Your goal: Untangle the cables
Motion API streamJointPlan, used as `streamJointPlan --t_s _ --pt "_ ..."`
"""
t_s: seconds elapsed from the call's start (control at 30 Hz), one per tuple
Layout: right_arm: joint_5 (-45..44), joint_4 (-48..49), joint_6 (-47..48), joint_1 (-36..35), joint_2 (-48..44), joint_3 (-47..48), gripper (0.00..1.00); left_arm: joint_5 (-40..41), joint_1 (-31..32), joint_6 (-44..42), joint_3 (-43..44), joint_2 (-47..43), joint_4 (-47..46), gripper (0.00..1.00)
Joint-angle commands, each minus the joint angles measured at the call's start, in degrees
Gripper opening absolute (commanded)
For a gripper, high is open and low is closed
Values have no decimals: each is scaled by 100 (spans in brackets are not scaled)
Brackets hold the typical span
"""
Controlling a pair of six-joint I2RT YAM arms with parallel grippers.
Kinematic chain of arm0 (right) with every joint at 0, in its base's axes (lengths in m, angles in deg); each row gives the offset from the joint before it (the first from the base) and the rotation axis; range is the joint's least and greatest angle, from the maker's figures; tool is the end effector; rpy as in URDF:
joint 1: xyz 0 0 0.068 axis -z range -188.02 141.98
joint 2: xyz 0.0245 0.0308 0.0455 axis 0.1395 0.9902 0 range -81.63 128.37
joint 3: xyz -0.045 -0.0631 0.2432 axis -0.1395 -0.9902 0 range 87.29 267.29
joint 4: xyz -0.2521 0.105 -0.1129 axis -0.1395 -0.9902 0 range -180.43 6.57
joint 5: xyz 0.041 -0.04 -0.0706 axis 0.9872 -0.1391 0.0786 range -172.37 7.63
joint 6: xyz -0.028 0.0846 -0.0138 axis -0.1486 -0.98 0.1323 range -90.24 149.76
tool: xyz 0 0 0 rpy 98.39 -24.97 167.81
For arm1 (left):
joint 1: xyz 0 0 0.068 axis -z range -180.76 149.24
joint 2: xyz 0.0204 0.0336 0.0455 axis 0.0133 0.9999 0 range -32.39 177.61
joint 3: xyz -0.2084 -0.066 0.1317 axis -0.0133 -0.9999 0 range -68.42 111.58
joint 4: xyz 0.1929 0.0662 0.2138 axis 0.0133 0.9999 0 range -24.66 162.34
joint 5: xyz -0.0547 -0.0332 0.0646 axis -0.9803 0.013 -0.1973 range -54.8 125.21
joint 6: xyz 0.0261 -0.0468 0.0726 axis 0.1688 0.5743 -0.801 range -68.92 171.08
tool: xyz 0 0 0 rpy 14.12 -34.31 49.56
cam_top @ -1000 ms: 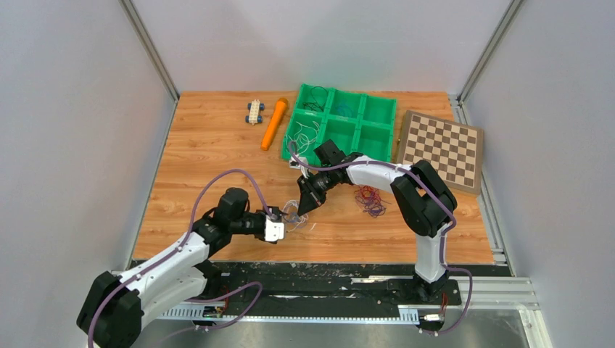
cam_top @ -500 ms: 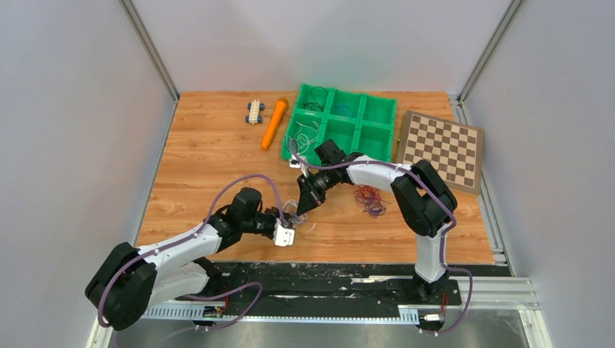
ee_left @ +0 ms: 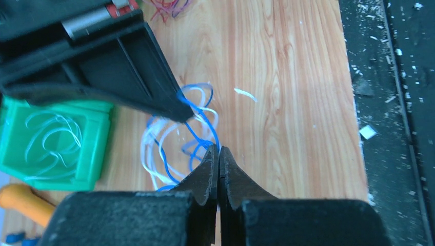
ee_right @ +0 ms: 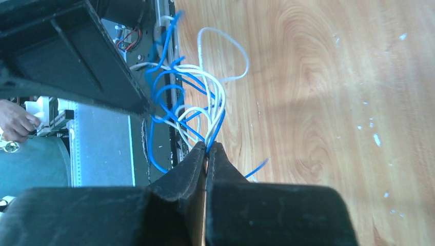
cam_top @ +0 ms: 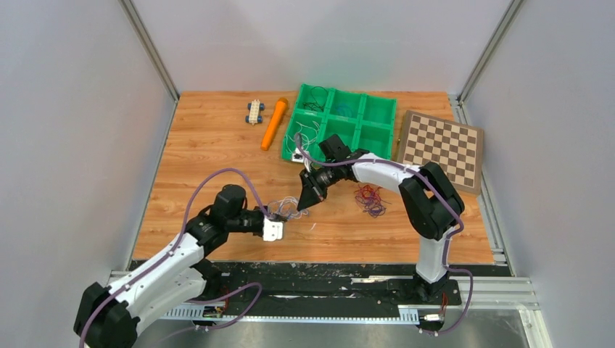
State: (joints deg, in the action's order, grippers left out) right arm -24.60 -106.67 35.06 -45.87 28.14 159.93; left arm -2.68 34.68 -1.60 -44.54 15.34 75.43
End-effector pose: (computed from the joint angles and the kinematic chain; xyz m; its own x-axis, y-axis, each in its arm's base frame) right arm 0.2907 0.3124 0.1214 -0.6227 -0.5462 -0.5603 -0.7181 0.1144 0.6865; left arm 0.1751 -0.1854 0.1597 0.4184 0.4726 -0.7756 0.8908 -0.0467 0.4521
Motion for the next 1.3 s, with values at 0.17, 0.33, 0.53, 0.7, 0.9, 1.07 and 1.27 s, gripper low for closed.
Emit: streamJointPlan --t_s 0.17,0.33,0.53,0.7,0.9,1.07,1.27 --pt "-849 16 382 305 -65 -129 0 -419 -693 1230 369 -1321 1672 0" --pt "-1574 -28 649 365 274 -217 0 -275 -701 1991 966 -1776 1823 0" --pt "-1615 -95 792 403 407 -277 0 188 -783 2924 1890 -1717 1671 0" --pt "-1683 -188 917 412 501 -268 2 433 -995 3578 2532 -1479 1339 0" --pt "-1815 -242 1085 427 537 -350 4 755 -1205 4317 3706 -982 834 0" --pt "-1857 -293 1145 452 611 -370 8 1352 -1301 4584 4857 -339 442 0" --pt "-1893 -308 1244 462 555 -547 11 2021 -1747 4855 6473 738 -125 0"
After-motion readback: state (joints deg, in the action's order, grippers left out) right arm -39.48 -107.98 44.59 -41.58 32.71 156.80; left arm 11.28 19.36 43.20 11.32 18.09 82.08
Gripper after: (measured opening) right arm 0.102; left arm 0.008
